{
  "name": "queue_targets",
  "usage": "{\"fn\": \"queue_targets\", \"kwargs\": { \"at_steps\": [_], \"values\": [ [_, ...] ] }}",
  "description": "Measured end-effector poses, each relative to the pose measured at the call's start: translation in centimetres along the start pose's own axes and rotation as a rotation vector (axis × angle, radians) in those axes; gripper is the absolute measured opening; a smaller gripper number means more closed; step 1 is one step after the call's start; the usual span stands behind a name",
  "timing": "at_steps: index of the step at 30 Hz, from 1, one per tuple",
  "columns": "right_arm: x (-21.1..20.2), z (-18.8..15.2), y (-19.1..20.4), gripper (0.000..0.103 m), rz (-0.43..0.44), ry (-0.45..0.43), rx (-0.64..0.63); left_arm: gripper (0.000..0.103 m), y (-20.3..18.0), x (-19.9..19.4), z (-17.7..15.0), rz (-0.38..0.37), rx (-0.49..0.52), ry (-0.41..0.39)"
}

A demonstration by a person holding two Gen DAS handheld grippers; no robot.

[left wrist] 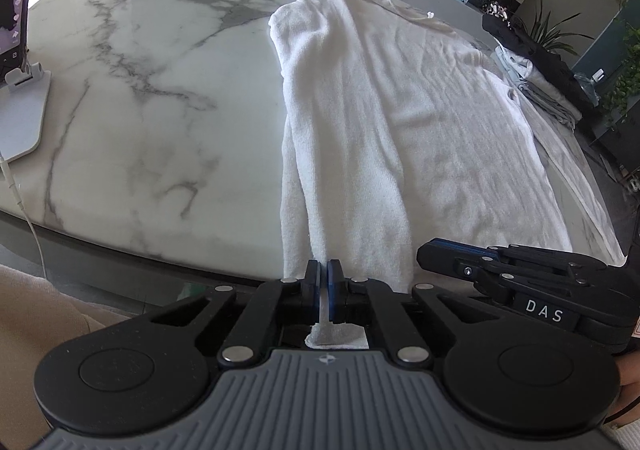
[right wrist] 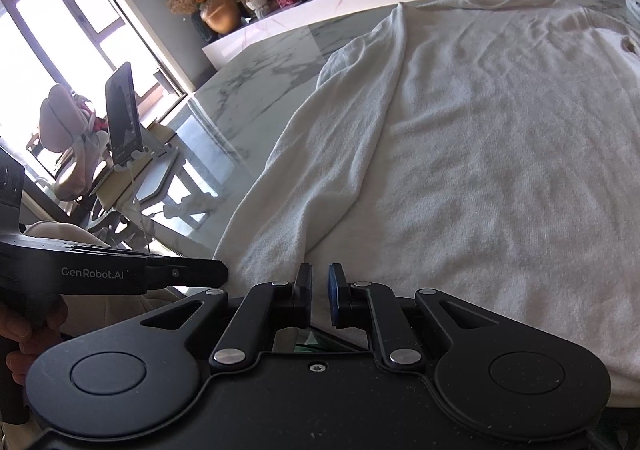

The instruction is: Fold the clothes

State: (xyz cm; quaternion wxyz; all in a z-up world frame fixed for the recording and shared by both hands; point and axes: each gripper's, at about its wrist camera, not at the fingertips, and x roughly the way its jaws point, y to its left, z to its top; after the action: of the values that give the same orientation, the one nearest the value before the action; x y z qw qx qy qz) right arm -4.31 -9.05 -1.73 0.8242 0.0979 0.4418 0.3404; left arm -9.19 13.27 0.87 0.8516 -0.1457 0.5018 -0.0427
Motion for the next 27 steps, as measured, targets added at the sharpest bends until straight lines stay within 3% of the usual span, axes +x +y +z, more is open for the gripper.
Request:
{"fn": "queue_targets", "kwargs": {
  "at_steps": [7, 12, 13, 15, 20, 24, 27],
  "values": [
    [1.1, 0.6, 0.9, 0.01, 0.02, 0.004, -0.013, 0.002, 0.1, 0.5, 0.0, 0.037, 0.009, 0.006],
    [2.5, 0.6, 1.9, 0.018, 0.043, 0.03, -0.026, 0.002, 0.4, 0.7, 0.0, 0.032, 0.002, 0.011],
    [2.6, 0.6, 2.1, 0.017, 0.041, 0.026, -0.034, 0.002, 0.4, 0.7, -0.1, 0.033, 0.0, 0.01],
    [2.5, 0.5, 2.4, 0.004, 0.018, 0.028, -0.062, 0.002, 0.5, 0.7, -0.1, 0.035, -0.004, 0.008],
    [0.6, 0.6, 1.7, 0.004, 0.0, 0.0, -0.027, 0.002, 0.5, 0.6, -0.1, 0.047, -0.011, 0.004],
    [-0.5, 0.7, 0.6, 0.004, -0.077, -0.015, 0.0, 0.002, 0.4, 0.7, 0.0, 0.047, -0.006, 0.005],
    [-0.5, 0.9, -0.5, 0.005, -0.056, -0.012, 0.064, 0.002, 0.3, 0.7, 0.0, 0.049, 0.001, 0.006]
  ]
}}
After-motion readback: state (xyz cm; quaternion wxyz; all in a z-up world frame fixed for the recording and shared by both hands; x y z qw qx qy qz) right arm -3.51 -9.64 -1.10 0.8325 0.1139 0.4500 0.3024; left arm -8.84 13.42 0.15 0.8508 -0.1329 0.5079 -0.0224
